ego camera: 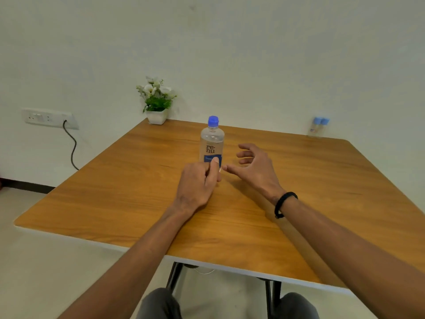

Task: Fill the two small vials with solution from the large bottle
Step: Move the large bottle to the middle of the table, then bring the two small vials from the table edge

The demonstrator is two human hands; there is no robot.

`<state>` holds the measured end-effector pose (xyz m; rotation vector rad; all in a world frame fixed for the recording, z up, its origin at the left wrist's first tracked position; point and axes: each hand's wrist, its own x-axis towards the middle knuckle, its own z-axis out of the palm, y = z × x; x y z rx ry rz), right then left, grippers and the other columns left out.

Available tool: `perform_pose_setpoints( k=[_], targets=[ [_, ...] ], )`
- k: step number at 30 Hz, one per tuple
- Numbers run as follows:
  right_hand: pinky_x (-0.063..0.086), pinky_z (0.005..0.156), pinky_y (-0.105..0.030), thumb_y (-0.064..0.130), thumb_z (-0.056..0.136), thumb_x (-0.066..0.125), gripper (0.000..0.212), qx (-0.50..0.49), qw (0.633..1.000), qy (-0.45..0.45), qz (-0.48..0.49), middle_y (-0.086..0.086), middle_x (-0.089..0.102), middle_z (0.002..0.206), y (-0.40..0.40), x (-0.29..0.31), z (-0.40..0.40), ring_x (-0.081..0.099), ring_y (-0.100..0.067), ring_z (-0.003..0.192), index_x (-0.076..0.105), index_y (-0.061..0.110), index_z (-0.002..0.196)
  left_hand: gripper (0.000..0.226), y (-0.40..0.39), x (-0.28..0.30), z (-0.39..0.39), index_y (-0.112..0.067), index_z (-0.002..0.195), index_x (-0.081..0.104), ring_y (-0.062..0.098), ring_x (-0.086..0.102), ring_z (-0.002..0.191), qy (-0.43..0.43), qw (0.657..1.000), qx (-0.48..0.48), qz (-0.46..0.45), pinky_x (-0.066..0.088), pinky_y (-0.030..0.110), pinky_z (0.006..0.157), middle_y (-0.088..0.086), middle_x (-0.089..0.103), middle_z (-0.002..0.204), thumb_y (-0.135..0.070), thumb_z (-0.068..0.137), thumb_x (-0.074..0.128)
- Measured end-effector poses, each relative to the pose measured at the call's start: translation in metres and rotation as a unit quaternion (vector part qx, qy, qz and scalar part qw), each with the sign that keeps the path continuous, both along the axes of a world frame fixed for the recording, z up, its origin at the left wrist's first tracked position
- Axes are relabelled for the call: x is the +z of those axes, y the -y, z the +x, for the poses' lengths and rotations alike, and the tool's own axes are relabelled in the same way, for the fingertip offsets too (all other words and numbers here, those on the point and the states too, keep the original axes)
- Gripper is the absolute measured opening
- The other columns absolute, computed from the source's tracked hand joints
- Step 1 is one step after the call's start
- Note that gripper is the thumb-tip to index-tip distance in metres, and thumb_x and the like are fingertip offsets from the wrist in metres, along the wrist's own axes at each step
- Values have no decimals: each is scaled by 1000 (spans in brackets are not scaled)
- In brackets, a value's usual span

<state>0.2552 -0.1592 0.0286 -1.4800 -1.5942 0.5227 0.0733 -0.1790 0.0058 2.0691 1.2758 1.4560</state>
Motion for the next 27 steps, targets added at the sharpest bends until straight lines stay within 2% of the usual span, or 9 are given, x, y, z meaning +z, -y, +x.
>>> perform_pose_setpoints(
  k=[5, 9, 12, 15, 18, 21, 22, 24, 27],
  targets=[
    [61, 90, -30, 40, 83, 90, 64, -52, 998, 4, 24, 3, 70, 117, 2, 7, 64, 69, -12, 104, 63, 19, 137, 54, -8, 16, 60, -17, 69, 75, 11, 67, 54, 14, 998, -60, -34, 51, 21, 58, -6, 66, 56, -36, 111, 46],
    [62, 87, -28, 35, 89, 84, 48, -107, 994, -12, 34, 2, 72, 111, -14, 6, 122, 69, -7, 98, 67, 17, 130, 51, -39, 26, 125, -18, 73, 76, 2, 63, 51, 33, 992, -89, -83, 48, 14, 53, -3, 69, 60, -40, 110, 48],
    [59, 83, -24, 30, 92, 81, 38, -145, 988, -31, 37, 2, 73, 107, -31, 4, 164, 67, -4, 95, 69, 15, 125, 43, -79, 28, 176, -17, 74, 75, 2, 60, 48, 46, 989, -94, -101, 50, 24, 56, 0, 72, 63, -35, 107, 54],
    [54, 81, -16, 26, 93, 79, 33, -180, 982, -40, 43, 1, 73, 106, -53, 3, 202, 66, -1, 92, 70, 13, 123, 32, -120, 27, 226, -16, 85, 78, 16, 69, 66, 41, 989, -83, -115, 57, 34, 68, 1, 75, 72, -37, 102, 60],
    [55, 83, -17, 19, 92, 77, 30, -215, 975, -38, 51, 0, 73, 105, -84, 5, 240, 66, -2, 90, 71, 11, 121, 18, -154, 26, 270, -18, 102, 77, 3, 63, 76, 26, 989, -78, -126, 52, 24, 74, -7, 71, 82, -33, 99, 66],
    [52, 78, -13, 12, 90, 73, 35, -249, 967, -29, 49, -3, 72, 107, -122, 5, 277, 69, -10, 94, 69, 8, 125, 22, -188, 23, 307, -17, 114, 74, 9, 67, 89, 13, 989, -70, -130, 55, 27, 86, -4, 74, 93, -32, 98, 69],
    [51, 79, -14, 11, 89, 73, 39, -261, 964, -29, 46, -5, 72, 111, -135, 3, 288, 69, -15, 99, 68, 9, 127, 26, -200, 21, 316, -16, 117, 73, 14, 69, 96, 9, 988, -66, -138, 54, 27, 87, -1, 75, 98, -32, 97, 70],
    [56, 89, -25, 13, 88, 75, 44, -279, 959, -31, 34, -8, 70, 120, -156, 0, 306, 68, -21, 109, 65, 10, 131, 33, -221, 17, 334, -16, 125, 70, 19, 69, 106, -8, 987, -58, -152, 49, 24, 89, 4, 76, 107, -34, 97, 71],
    [55, 104, -39, 16, 89, 78, 50, -282, 959, -34, 8, -10, 65, 129, -181, -5, 329, 62, -27, 121, 59, 12, 136, 43, -249, 11, 359, -21, 134, 63, 25, 58, 128, -53, 984, -18, -170, 44, 36, 106, 3, 71, 124, -42, 97, 69]
  ],
)
